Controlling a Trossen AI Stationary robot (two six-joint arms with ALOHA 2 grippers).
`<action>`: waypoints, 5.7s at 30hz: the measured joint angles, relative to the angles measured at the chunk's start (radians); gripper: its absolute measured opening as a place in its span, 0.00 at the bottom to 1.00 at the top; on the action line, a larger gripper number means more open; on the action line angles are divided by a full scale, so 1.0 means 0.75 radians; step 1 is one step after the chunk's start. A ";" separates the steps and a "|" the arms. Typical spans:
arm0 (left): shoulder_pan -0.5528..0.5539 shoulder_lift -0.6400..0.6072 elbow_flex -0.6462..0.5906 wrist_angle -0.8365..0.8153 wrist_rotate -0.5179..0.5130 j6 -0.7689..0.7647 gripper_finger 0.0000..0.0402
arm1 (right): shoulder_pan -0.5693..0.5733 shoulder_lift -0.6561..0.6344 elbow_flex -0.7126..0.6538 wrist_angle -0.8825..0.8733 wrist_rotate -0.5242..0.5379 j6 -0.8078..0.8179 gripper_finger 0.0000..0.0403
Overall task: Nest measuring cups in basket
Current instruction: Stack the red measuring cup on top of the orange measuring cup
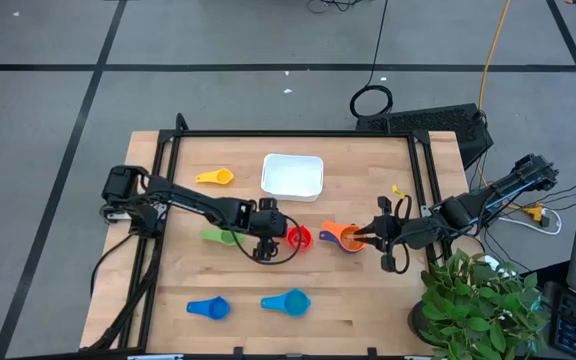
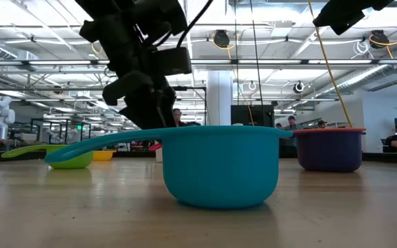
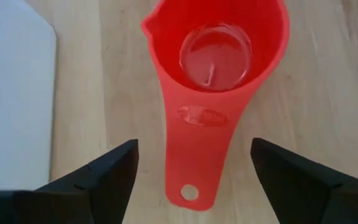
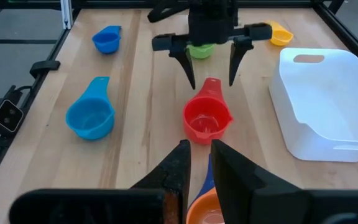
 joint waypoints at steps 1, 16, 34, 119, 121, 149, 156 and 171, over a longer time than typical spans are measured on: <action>0.001 0.004 0.000 -0.004 0.012 0.000 0.75 | 0.000 0.000 0.000 0.000 0.000 -0.002 0.14; 0.022 0.055 0.001 -0.006 0.159 -0.030 0.34 | 0.000 0.000 0.000 0.000 -0.005 0.006 0.14; 0.029 0.045 0.259 -0.243 0.055 0.099 0.35 | 0.000 -0.001 -0.001 0.000 -0.005 -0.005 0.14; 0.043 0.372 1.049 -0.514 -0.121 0.386 0.43 | 0.000 -0.286 -0.082 0.104 0.099 0.115 0.14; 0.053 0.321 1.048 -0.584 -0.183 0.368 0.39 | 0.000 -0.260 -0.100 0.126 0.097 0.129 0.14; -0.161 -0.674 -0.140 0.318 -0.263 -0.081 0.07 | 0.048 -0.027 -0.185 0.224 0.027 0.296 0.14; -0.177 -0.703 -0.277 0.555 -0.262 -0.069 0.09 | 0.048 0.023 -0.182 0.186 -0.042 0.367 0.14; -0.176 -0.722 -0.368 0.706 -0.259 -0.019 0.09 | -0.002 0.119 -0.001 -0.099 -0.049 0.361 0.13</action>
